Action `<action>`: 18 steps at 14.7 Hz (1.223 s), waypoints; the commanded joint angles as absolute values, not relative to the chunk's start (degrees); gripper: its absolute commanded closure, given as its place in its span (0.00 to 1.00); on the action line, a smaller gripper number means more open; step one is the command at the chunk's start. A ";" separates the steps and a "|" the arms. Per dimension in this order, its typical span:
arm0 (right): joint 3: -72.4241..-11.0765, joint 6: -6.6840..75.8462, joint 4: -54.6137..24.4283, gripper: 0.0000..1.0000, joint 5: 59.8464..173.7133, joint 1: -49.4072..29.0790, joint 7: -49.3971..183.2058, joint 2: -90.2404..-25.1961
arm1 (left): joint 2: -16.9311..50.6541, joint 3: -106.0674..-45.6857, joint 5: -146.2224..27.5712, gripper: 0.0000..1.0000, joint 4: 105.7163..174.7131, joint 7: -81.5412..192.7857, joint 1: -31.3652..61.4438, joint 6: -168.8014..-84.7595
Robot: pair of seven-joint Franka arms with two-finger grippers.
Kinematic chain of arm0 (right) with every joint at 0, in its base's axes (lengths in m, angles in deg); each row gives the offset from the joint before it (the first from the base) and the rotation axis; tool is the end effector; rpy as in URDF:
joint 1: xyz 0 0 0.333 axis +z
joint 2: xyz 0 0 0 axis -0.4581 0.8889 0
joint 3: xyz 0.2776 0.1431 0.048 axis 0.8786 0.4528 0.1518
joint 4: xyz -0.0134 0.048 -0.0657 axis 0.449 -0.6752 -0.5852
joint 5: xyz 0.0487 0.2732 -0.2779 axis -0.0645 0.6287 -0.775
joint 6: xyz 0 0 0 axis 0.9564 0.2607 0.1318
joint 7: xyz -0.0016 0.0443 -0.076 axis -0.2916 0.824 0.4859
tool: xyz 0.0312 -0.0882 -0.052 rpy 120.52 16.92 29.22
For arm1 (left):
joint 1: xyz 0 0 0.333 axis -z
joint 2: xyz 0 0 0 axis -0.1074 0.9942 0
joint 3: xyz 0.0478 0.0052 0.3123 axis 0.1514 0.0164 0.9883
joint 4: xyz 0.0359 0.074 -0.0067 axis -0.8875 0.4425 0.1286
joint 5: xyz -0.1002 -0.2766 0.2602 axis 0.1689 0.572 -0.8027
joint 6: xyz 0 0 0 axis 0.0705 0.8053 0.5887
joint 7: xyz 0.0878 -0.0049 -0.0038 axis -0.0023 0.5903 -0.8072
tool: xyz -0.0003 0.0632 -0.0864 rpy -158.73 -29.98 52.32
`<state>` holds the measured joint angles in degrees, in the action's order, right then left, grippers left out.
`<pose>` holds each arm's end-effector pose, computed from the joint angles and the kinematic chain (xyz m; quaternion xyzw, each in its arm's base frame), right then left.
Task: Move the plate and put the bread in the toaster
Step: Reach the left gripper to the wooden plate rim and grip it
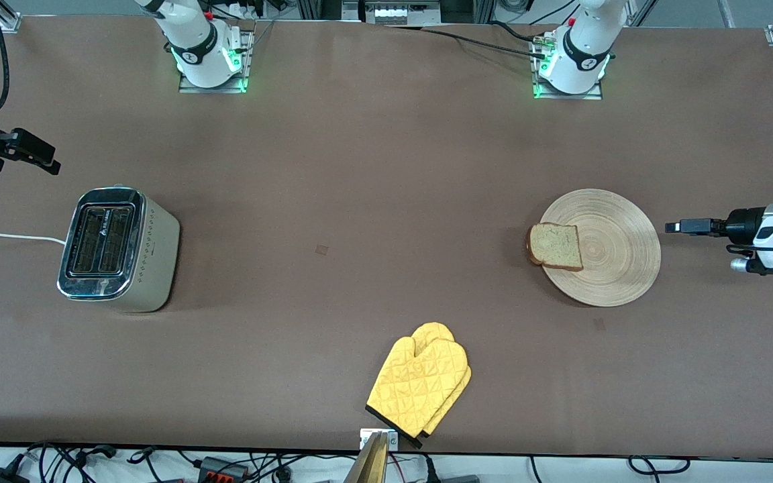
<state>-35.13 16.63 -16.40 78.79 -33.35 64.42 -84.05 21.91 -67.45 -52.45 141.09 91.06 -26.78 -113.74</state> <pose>0.5444 -0.0483 0.5789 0.9998 -0.0195 0.0004 0.0097 0.5656 0.2244 0.2457 0.9585 0.0156 -0.1337 0.2514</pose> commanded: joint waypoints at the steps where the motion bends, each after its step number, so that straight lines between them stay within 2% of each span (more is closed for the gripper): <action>1: -34.63 16.60 -16.00 0.00 79.58 -33.94 65.12 -84.35 | 23.93 -68.27 -48.03 0.00 140.78 96.50 -28.90 -114.11; 4: -34.63 17.13 -16.00 0.00 79.58 -33.94 65.12 -84.35 | 23.85 -68.36 -45.82 0.00 144.82 98.90 -29.17 -118.07; 14: -34.63 17.75 -16.00 0.00 79.58 -33.94 64.77 -84.35 | 26.92 -68.36 -42.49 0.01 146.94 102.67 -29.08 -120.53; 16: -34.63 17.75 -16.00 0.00 79.67 -33.94 64.77 -84.35 | 27.54 -68.45 -40.99 0.08 147.38 102.77 -29.08 -120.45; 18: -34.63 18.01 -16.00 0.00 79.67 -34.03 64.60 -84.26 | 27.63 -68.45 -40.98 0.26 147.29 102.85 -29.08 -119.84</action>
